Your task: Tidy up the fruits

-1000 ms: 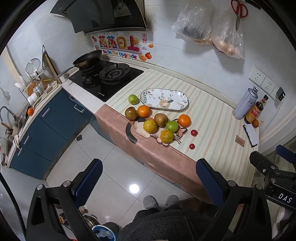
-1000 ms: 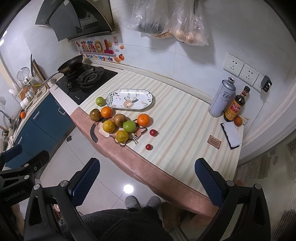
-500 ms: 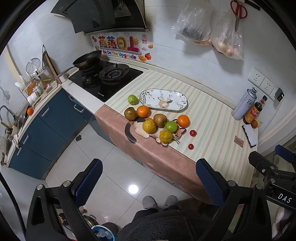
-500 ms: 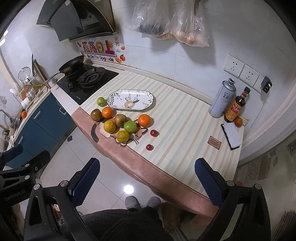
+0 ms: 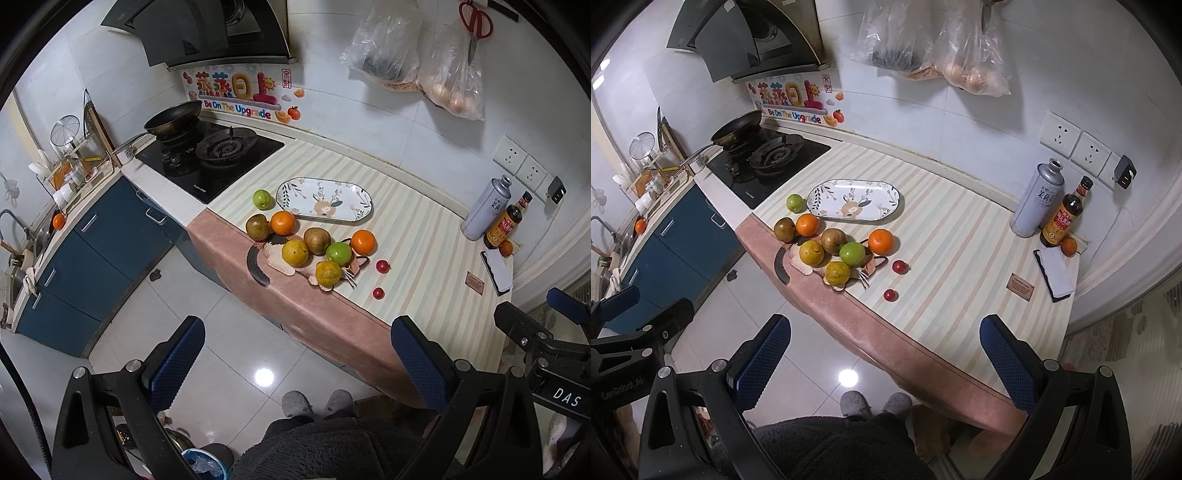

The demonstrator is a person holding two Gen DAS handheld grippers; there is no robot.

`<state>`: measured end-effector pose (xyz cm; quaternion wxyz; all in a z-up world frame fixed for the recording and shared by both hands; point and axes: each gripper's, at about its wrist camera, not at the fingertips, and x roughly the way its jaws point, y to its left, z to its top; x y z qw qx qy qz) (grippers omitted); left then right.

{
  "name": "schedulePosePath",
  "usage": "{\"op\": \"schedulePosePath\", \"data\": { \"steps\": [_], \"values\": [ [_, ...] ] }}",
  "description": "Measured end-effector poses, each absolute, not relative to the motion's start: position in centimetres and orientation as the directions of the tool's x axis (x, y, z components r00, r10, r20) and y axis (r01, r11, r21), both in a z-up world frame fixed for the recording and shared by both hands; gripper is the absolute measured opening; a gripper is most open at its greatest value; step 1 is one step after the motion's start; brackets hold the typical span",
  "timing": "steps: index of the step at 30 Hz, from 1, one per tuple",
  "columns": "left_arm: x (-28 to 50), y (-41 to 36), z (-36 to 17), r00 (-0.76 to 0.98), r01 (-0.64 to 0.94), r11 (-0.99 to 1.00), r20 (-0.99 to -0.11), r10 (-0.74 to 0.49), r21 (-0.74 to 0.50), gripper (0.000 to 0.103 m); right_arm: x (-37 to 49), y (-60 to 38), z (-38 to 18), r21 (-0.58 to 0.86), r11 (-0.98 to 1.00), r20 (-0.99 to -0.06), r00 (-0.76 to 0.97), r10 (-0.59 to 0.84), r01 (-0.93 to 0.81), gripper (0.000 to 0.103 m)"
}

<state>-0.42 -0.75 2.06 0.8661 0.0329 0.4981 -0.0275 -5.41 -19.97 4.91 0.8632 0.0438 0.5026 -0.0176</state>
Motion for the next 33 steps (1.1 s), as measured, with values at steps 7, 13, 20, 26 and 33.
{"op": "schedulePosePath", "data": {
  "steps": [7,13,20,26,33],
  "values": [
    [-0.5,-0.6,2.0,0.503,0.08,0.996,-0.864,-0.017,0.026,0.103,-5.2,-19.7,4.9,0.057,0.996,-0.867,0.497,0.018,0.063,0.103],
    [-0.4,-1.2,2.2,0.5,0.077,0.997,-0.866,-0.019,0.022,0.103,-5.0,-19.6,4.8,0.061,0.996,-0.867,0.497,0.021,0.065,0.103],
    [1.2,-0.9,1.7,0.517,0.081,0.996,-0.855,-0.023,0.022,0.103,-3.6,-19.3,4.0,0.125,0.987,-0.837,0.545,0.049,0.102,0.103],
    [5.2,2.6,-1.4,0.597,0.017,0.996,-0.8,0.059,0.086,0.103,-0.1,-19.1,0.6,0.203,0.968,-0.831,0.55,0.089,0.15,0.103],
    [12.3,5.7,-6.8,0.53,-0.035,0.995,-0.842,0.101,0.097,0.103,5.6,-19.3,-6.1,0.228,0.954,-0.873,0.475,0.112,0.195,0.103]
  ]
}}
